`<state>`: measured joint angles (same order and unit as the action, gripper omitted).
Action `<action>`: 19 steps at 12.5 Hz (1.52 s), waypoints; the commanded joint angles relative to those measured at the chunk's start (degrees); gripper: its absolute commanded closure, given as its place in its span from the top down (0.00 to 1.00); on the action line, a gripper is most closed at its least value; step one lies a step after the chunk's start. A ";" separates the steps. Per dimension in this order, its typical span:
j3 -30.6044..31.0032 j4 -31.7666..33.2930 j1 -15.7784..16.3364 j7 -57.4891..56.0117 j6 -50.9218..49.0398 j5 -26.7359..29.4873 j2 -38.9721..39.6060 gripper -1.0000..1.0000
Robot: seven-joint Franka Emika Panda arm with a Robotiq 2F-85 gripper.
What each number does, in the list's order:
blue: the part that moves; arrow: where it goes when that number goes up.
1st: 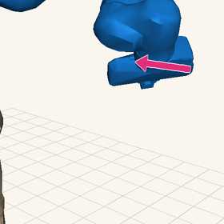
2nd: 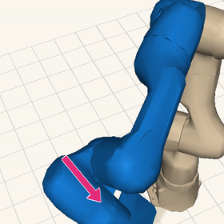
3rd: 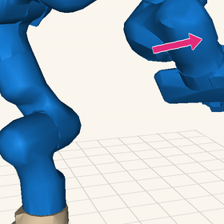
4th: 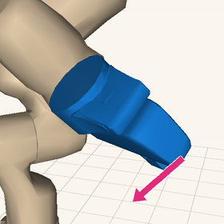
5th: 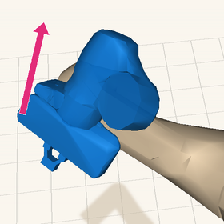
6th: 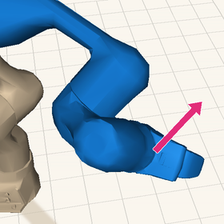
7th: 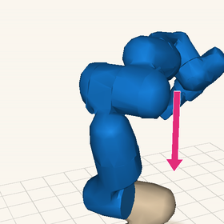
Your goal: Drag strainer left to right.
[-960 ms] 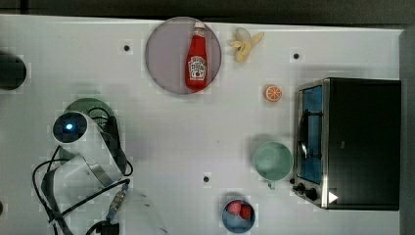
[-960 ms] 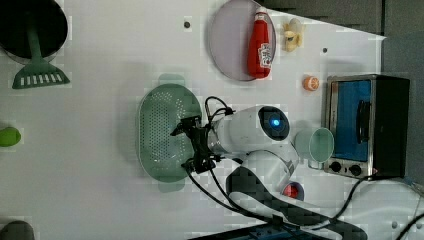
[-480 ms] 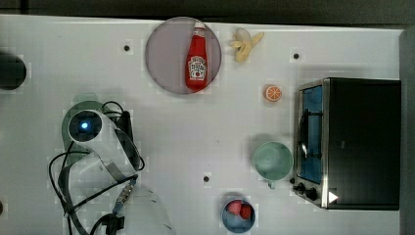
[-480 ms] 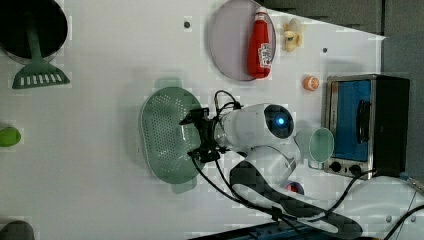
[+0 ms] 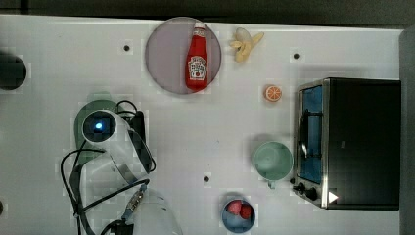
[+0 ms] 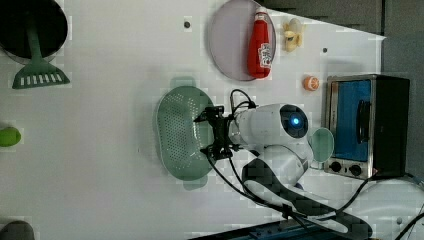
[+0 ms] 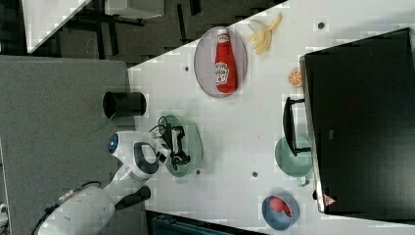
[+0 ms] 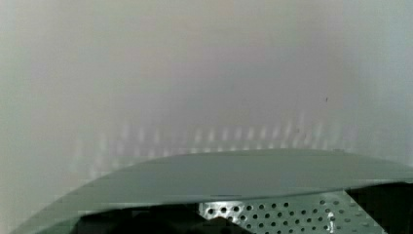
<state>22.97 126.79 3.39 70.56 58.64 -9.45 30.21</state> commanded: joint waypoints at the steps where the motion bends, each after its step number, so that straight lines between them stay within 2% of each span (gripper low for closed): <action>1: -1.01 2.44 -3.13 2.61 -0.24 -0.11 -2.86 1.00; 4: -2.30 3.49 -4.67 1.12 0.57 -0.11 -3.41 1.00; 8: -4.15 4.76 -7.61 -7.63 0.98 -0.11 -4.26 1.00; 11: -5.88 5.63 -9.56 -8.23 0.99 -0.11 -4.82 1.00; 16: -8.57 7.19 -10.96 -9.15 1.01 -0.12 -5.86 1.00; 19: -11.02 7.23 -11.18 -14.14 1.05 -0.12 -5.92 1.00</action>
<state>12.48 134.51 -7.59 61.38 59.37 -9.27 25.75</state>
